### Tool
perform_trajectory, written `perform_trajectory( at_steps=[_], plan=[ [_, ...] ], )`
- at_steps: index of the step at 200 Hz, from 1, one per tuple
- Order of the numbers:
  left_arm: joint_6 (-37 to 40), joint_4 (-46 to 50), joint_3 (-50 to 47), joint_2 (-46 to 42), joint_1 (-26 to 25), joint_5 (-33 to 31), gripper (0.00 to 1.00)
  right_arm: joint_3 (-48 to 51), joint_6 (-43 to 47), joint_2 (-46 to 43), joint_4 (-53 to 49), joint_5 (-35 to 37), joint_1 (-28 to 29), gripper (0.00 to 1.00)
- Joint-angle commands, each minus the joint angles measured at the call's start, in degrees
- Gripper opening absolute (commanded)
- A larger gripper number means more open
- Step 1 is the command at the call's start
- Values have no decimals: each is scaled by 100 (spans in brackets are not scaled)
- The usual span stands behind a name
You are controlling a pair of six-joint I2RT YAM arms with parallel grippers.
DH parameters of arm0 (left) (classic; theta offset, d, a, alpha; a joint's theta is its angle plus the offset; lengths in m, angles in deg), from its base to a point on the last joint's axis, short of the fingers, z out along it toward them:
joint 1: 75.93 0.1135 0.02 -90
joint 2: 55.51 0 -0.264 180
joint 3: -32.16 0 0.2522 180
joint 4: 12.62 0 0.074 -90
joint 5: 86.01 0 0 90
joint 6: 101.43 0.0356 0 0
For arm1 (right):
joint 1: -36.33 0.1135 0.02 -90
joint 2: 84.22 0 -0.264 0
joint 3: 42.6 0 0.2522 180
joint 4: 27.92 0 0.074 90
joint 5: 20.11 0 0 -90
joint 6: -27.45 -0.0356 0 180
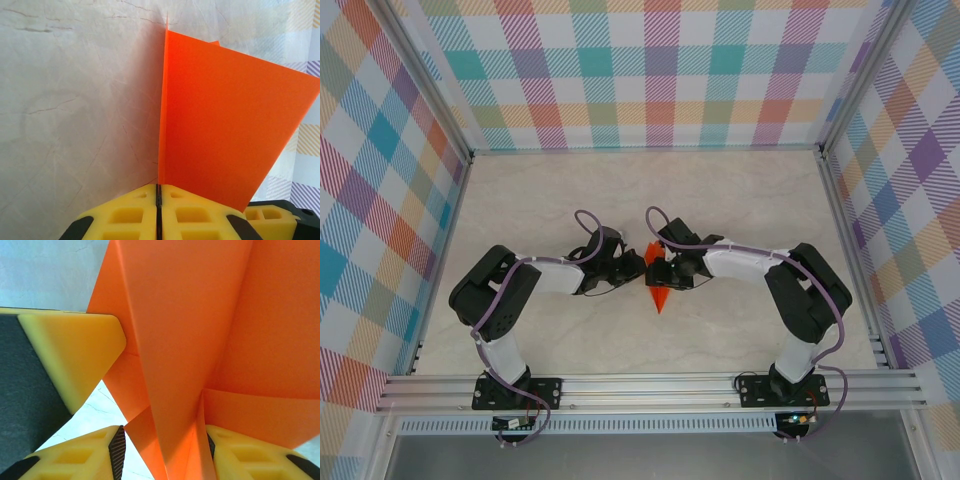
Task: Fold a paper plane with a square sheet of paper (pick it up from the middle)
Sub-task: Move a paper plane to the center of the table.
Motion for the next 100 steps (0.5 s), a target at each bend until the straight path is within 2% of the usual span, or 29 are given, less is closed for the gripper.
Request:
perform_trajectory(
  at_steps=[1,100],
  plan=[
    [-21,-35,-29,3,44,46,9,-203,-112,76,-236,258,54,43],
    [-23,-6,-11,12,49,14,9,-461,-383,102,-847,895,272,31]
  ],
)
